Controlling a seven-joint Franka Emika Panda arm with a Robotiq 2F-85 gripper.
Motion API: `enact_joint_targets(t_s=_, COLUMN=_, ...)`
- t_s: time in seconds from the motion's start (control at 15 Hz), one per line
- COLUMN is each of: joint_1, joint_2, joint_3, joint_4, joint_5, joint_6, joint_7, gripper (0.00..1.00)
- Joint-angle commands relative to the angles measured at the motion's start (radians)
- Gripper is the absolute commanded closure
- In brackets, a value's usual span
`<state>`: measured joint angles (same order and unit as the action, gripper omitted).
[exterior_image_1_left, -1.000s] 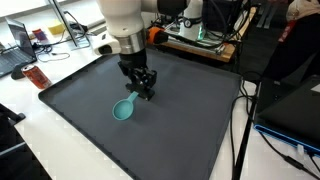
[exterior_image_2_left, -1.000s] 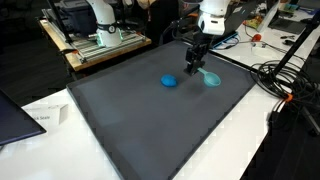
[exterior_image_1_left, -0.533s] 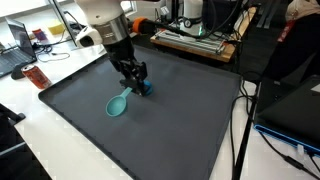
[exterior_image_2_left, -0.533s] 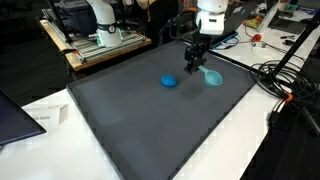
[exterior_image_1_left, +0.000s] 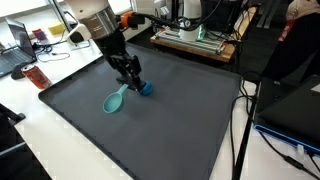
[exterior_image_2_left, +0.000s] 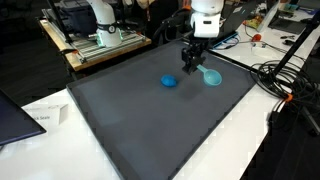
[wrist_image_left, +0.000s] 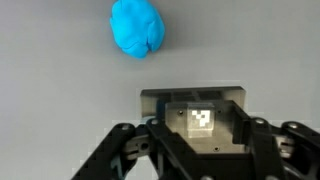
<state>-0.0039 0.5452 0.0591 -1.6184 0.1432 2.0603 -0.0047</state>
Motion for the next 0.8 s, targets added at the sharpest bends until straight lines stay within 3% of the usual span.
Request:
enact_joint_targets(t_s=0.0, joint_1=0.004, joint_2=0.0, joint_3=-0.003, joint_4=0.003, joint_5=0.003, joint_6=-0.004, joint_7=-0.001, gripper=0.65)
enact_joint_targets(t_s=0.73, joint_1=-0.056, joint_2=0.171, joint_3=-0.027, joint_4=0.3, joint_5=0.062, joint_6=-0.351, joint_7=0.069, gripper=0.65)
